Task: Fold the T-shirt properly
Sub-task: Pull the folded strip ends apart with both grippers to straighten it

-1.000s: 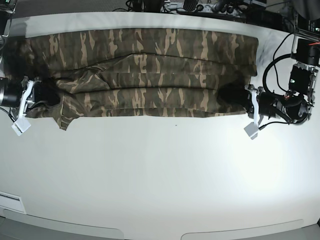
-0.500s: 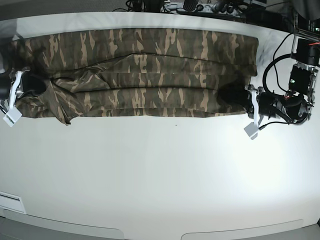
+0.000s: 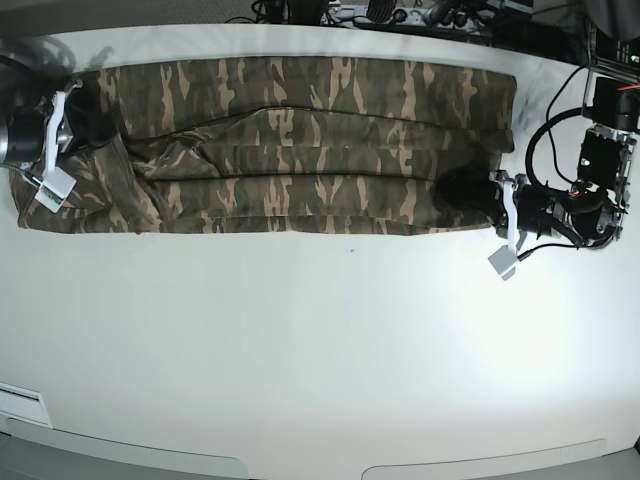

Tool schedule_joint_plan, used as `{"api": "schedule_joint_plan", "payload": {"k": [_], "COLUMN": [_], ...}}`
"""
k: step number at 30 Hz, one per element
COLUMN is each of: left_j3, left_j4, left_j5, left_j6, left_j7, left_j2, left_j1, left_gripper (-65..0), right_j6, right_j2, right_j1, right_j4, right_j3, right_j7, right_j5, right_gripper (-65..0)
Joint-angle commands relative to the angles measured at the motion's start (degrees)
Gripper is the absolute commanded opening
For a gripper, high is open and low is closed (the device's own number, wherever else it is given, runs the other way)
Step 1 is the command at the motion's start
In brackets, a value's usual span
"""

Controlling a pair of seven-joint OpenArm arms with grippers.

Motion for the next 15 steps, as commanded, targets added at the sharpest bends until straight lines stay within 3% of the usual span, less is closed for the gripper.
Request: {"api": "schedule_joint_plan", "payload": {"k": [1, 6, 15], "left_j3": [-0.5, -0.5, -0.5], "left_j4": [0.7, 0.7, 0.7], "left_j5": [-1.4, -1.4, -1.4], "left_j6": [-0.5, -0.5, -0.5], "left_j7": [-0.3, -0.2, -0.3], "left_j2": [-1.0, -1.0, -0.9], "left_j1": [-1.4, -1.4, -1.5], "left_gripper": [-65.0, -65.0, -65.0], "right_j6": [0.1, 0.1, 0.1], "right_j2": [1.9, 3.5, 3.5], "right_j1": [-0.2, -2.8, -4.6], "right_j4": [1.1, 1.5, 1.4], "right_j3": [0.7, 0.7, 0.7], "right_j7": [0.6, 0.6, 0.6], "right_j5": [0.9, 0.9, -2.1], "right_gripper": [-65.0, -65.0, -65.0]}}
